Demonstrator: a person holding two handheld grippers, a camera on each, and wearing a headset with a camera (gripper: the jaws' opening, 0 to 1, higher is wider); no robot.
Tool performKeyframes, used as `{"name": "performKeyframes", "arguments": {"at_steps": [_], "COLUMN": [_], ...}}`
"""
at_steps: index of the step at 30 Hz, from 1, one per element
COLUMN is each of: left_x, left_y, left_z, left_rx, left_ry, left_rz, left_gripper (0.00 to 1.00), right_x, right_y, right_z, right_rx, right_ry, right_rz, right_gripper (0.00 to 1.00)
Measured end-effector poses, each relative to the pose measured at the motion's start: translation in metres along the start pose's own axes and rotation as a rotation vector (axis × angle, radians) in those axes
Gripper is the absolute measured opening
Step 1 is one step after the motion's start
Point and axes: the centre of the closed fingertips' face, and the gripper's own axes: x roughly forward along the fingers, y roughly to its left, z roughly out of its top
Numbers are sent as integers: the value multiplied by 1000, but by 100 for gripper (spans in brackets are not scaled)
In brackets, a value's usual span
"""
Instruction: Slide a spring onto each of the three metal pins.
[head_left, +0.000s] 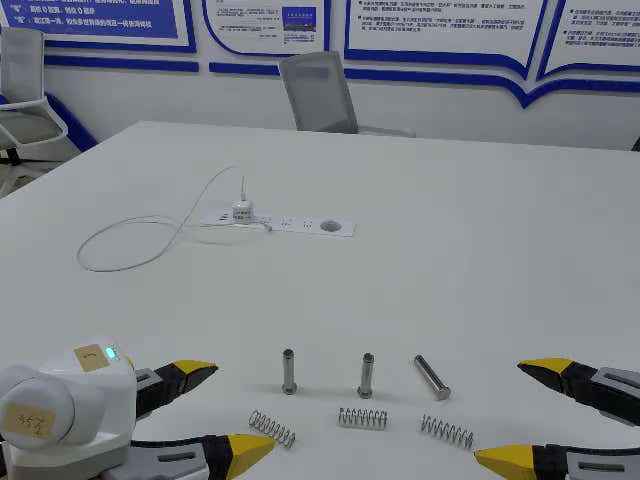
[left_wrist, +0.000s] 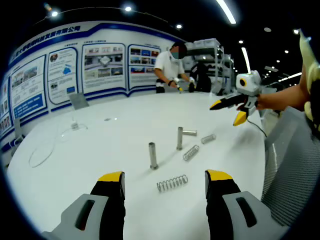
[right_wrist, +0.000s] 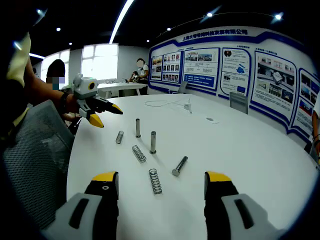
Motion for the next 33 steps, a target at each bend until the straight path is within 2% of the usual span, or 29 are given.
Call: {"name": "performKeyframes", "arguments": {"at_steps": [17, 29, 33], "left_x": [-1, -1, -1], "left_y": [1, -1, -2], "left_z": [1, 5, 9], "left_rx": [-1, 1, -1], "left_ry": [-4, -13, -22], "left_rz": [10, 14, 13], "left_gripper": [66, 66, 66], "right_x": [1, 8, 14], "right_y": [0, -5, -9], "right_z": [0, 13, 16], "right_rx": [1, 9, 24], "right_ry": [3, -2, 15], "right_rz": [4, 1, -4], "right_gripper": [71, 69, 66]}}
